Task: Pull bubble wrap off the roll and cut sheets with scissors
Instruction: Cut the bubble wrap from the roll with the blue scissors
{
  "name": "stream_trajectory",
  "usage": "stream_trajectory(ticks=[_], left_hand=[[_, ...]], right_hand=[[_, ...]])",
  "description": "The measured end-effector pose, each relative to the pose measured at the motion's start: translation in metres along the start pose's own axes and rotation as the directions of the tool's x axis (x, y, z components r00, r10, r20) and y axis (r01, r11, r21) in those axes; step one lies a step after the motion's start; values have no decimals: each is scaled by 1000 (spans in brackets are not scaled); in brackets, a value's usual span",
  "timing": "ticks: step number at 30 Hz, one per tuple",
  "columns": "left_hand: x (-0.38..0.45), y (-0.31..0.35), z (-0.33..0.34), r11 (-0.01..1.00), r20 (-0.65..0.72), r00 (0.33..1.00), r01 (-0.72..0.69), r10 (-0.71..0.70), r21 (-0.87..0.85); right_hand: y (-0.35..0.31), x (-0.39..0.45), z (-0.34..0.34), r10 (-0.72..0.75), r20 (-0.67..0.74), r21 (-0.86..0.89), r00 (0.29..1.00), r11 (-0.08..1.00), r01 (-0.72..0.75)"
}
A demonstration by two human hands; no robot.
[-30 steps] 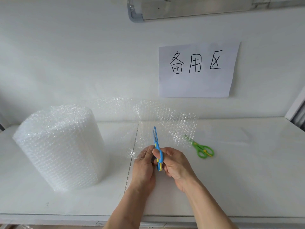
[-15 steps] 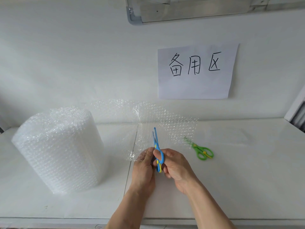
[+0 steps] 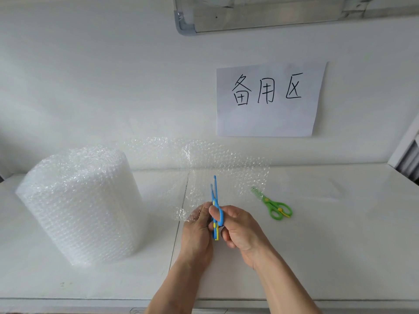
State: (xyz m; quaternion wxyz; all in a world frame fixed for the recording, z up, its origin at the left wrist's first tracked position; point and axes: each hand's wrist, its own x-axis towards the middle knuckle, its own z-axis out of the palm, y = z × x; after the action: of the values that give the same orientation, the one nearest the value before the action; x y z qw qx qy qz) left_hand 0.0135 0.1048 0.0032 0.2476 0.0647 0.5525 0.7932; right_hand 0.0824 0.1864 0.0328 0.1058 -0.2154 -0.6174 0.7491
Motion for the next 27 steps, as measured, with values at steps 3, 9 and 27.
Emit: stream_trajectory(ticks=[3,9,27], left_hand=[[-1,1,3,1000,-31,999,-18,18,7],[-3,2,3,999,15,999,-39,39,-1],[5,-5,2,997,12,999,-47,48,-54]], right_hand=[[-3,2,2,-4,-27,22,1000,1000,5],[-3,3,5,-23,-53,71,998,997,26],[-15,8,2,-52,-60,59,997,997,56]])
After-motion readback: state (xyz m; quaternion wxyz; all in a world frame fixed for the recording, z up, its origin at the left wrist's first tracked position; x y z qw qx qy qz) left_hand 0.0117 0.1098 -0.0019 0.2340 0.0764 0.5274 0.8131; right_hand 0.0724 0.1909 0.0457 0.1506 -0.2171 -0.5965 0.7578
